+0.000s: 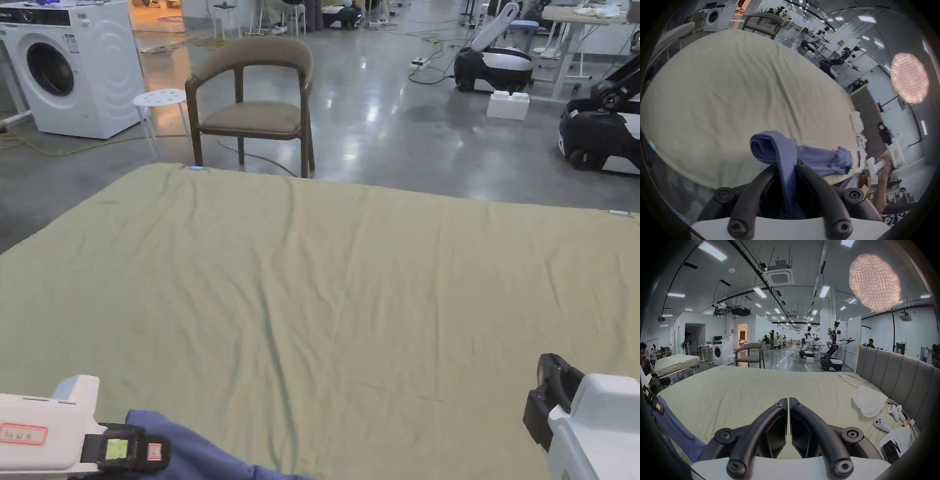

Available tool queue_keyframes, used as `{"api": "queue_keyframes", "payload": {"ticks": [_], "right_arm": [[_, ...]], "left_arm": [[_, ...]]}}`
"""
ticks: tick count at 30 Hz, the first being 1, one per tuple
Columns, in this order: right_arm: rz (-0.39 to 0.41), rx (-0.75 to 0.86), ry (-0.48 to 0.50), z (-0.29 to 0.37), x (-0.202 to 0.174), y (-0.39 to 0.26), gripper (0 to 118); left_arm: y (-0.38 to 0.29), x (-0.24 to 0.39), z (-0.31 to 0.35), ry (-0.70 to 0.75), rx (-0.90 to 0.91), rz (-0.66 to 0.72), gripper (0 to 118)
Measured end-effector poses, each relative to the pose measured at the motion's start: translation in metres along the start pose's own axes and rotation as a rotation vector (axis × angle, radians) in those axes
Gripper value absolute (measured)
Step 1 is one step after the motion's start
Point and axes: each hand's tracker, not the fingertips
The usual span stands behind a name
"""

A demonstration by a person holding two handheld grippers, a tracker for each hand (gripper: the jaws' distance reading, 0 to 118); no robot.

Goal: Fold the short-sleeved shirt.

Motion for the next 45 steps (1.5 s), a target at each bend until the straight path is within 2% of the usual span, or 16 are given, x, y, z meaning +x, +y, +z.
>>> {"api": "queue_keyframes", "payload": {"ticks": [6,10,18,24,27,29,31,35,36,38,40,43,45], "right_arm": [[0.01,-0.012,0.005,0.007,0.005,-0.008,1],[0.001,-0.027,-0.019,0.013,0.015,-0.013,1],[-0.012,-0.053,-0.061,0.022,0.033,-0.021,1],[-0.02,-0.067,-0.08,0.024,0.039,-0.026,1],[-0.022,-0.072,-0.08,0.024,0.039,-0.027,1],[-0.022,-0.077,-0.078,0.025,0.039,-0.027,1],[-0.023,-0.078,-0.076,0.025,0.039,-0.028,1],[-0.023,-0.082,-0.078,0.025,0.041,-0.03,1],[-0.024,-0.083,-0.078,0.026,0.041,-0.03,1],[-0.025,-0.086,-0.08,0.026,0.042,-0.031,1],[-0.027,-0.089,-0.082,0.027,0.043,-0.032,1],[-0.031,-0.095,-0.082,0.027,0.043,-0.034,1],[-0.03,-0.1,-0.083,0.026,0.043,-0.035,1]], "left_arm": [[-0.016,0.056,-0.047,-0.123,-0.059,-0.037,6],[-0.024,0.075,-0.099,-0.109,-0.102,-0.059,7],[-0.048,0.101,-0.194,0.067,-0.208,-0.1,7],[-0.063,0.108,-0.227,0.142,-0.245,-0.098,8],[-0.064,0.11,-0.229,0.148,-0.236,-0.082,24],[-0.065,0.115,-0.223,0.115,-0.23,-0.068,48],[-0.063,0.118,-0.214,0.086,-0.223,-0.069,59],[-0.055,0.121,-0.187,0.025,-0.177,-0.068,58],[-0.053,0.12,-0.181,0.019,-0.165,-0.064,54],[-0.05,0.116,-0.172,0.024,-0.138,-0.08,36],[-0.048,0.11,-0.172,0.089,-0.119,-0.12,24],[-0.054,0.102,-0.182,0.177,-0.16,-0.148,13],[-0.062,0.098,-0.193,0.157,-0.202,-0.161,13]]}}
